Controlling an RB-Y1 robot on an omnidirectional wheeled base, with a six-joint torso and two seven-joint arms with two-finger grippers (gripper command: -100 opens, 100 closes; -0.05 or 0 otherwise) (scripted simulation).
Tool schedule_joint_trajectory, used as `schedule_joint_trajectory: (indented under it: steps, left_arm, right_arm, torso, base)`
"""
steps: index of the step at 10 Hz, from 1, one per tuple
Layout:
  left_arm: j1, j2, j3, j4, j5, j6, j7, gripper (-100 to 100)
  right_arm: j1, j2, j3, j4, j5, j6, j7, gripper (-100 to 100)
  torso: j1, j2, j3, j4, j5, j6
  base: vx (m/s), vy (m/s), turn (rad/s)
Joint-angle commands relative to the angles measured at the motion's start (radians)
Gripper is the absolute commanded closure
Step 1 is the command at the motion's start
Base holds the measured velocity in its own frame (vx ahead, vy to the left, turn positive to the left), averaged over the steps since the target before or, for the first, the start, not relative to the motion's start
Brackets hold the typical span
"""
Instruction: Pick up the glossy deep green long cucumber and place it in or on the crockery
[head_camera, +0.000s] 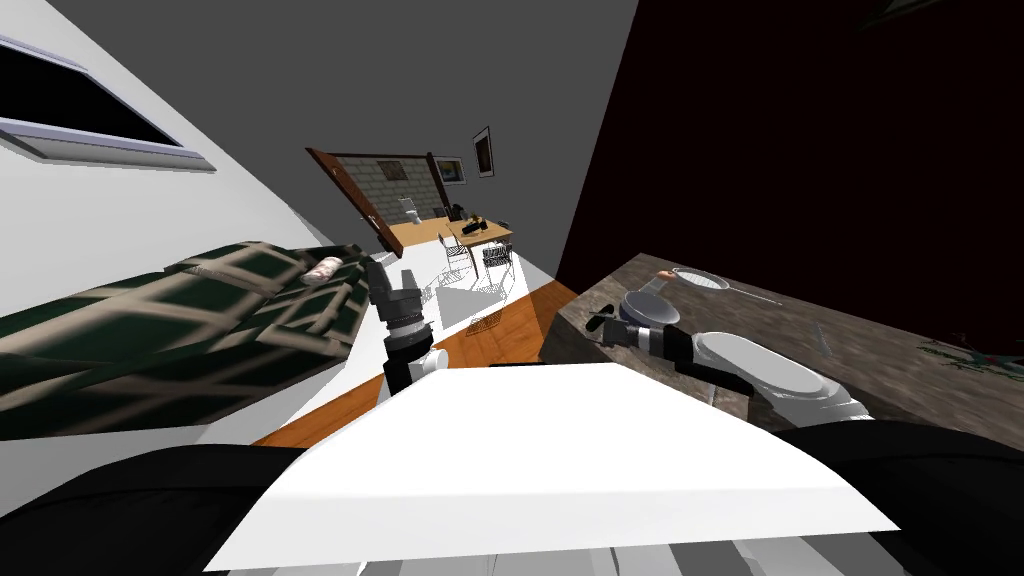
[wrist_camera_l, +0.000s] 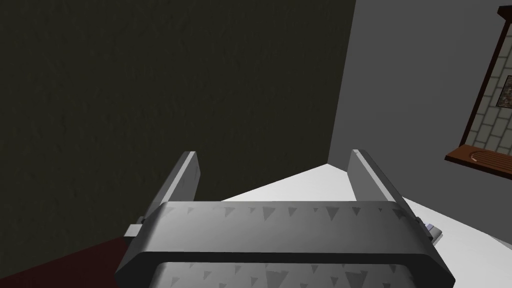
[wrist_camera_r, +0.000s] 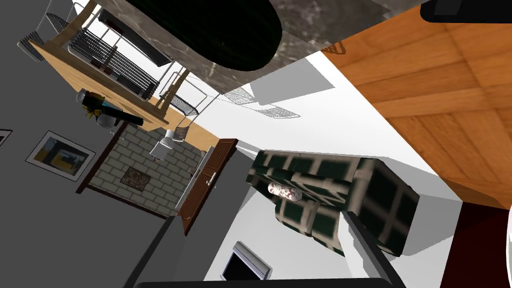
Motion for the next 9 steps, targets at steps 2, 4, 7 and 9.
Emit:
schedule_joint_trajectory:
  steps: [2,4,7,9]
  left_arm:
    - [0.000,0.000,0.000,0.000,0.000,0.000,0.000,0]
    - [0.000,0.000,0.000,0.000,0.000,0.000,0.000,0]
    - [0.000,0.000,0.000,0.000,0.000,0.000,0.000,0]
    - [0.000,0.000,0.000,0.000,0.000,0.000,0.000,0]
  right_arm:
    - [0.017,-0.039,-0.010,0.028,0.063,-0.014,0.038,-100]
    - [0.031,-0.088,-0.016,0.061,0.134,-0.020,0.076,-100]
    - [0.043,-0.132,-0.022,0.092,0.206,-0.024,0.112,-100]
    - [0.049,-0.151,-0.025,0.107,0.237,-0.026,0.129,-100]
  torso:
    - [0.000,0.000,0.000,0.000,0.000,0.000]
    - [0.000,0.000,0.000,0.000,0.000,0.000]
    - [0.000,-0.001,-0.001,0.000,0.000,0.000]
    - [0.000,-0.002,-0.001,0.000,0.000,0.000]
  base:
    - [0.028,-0.008,0.070]
    - [0.031,-0.001,0.097]
    - [0.040,-0.009,0.074]
    - [0.048,-0.005,0.074]
